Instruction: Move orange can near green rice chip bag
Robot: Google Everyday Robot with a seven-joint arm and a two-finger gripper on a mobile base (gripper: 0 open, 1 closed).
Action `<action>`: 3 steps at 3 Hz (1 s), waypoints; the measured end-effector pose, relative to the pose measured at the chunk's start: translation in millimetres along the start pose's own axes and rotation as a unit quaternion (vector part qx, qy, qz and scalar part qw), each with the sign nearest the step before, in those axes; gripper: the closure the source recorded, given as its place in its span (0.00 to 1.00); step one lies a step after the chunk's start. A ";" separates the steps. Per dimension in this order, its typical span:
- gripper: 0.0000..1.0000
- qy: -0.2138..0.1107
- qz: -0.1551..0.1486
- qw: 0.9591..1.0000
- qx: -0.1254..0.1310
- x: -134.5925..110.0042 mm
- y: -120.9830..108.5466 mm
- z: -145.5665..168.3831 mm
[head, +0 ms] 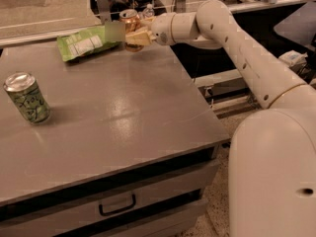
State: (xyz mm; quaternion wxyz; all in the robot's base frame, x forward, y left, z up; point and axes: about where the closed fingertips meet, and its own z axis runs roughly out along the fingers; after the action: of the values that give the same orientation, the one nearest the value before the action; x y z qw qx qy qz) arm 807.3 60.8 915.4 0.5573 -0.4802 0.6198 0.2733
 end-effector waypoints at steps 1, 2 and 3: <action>1.00 0.005 0.011 1.000 0.006 2.9 -4.4 9.2; 0.79 0.007 0.027 0.999 0.025 8.5 -6.0 22.8; 0.55 0.005 0.032 0.999 0.036 11.1 -5.5 32.1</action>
Offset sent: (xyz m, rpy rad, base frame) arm 0.0233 0.0128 -0.0193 0.0267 0.0620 -0.1248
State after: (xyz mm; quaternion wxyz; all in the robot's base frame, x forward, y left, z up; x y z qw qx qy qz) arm 826.9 83.5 898.5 0.5622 -0.4414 0.6467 0.2662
